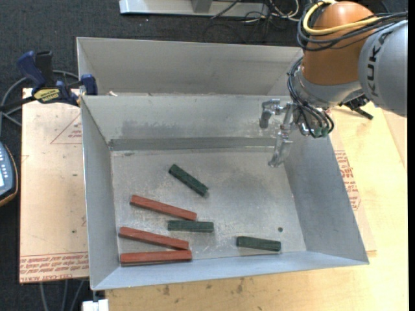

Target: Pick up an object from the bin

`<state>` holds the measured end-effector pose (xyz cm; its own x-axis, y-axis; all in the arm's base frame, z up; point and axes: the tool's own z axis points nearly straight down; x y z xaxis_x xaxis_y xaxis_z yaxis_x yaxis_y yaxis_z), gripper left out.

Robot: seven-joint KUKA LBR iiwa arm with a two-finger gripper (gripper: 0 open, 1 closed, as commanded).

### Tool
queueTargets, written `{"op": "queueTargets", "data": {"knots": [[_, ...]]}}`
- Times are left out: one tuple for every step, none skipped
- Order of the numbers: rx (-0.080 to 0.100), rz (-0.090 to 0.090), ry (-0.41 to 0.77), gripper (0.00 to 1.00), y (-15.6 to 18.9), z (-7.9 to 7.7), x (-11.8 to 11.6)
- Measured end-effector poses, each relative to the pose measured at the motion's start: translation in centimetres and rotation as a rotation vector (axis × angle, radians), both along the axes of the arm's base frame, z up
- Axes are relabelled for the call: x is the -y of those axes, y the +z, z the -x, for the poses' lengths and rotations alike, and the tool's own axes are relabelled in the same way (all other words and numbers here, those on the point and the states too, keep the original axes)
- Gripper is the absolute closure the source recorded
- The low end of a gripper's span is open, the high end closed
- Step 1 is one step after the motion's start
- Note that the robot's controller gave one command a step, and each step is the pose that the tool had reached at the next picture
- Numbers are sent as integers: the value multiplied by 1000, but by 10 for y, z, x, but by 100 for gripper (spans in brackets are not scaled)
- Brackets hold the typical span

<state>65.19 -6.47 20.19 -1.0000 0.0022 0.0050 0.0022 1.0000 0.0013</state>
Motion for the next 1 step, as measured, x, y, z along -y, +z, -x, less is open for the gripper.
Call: {"op": "queueTargets", "data": {"knots": [[2,-2,268,0,-87,22,-46]]}}
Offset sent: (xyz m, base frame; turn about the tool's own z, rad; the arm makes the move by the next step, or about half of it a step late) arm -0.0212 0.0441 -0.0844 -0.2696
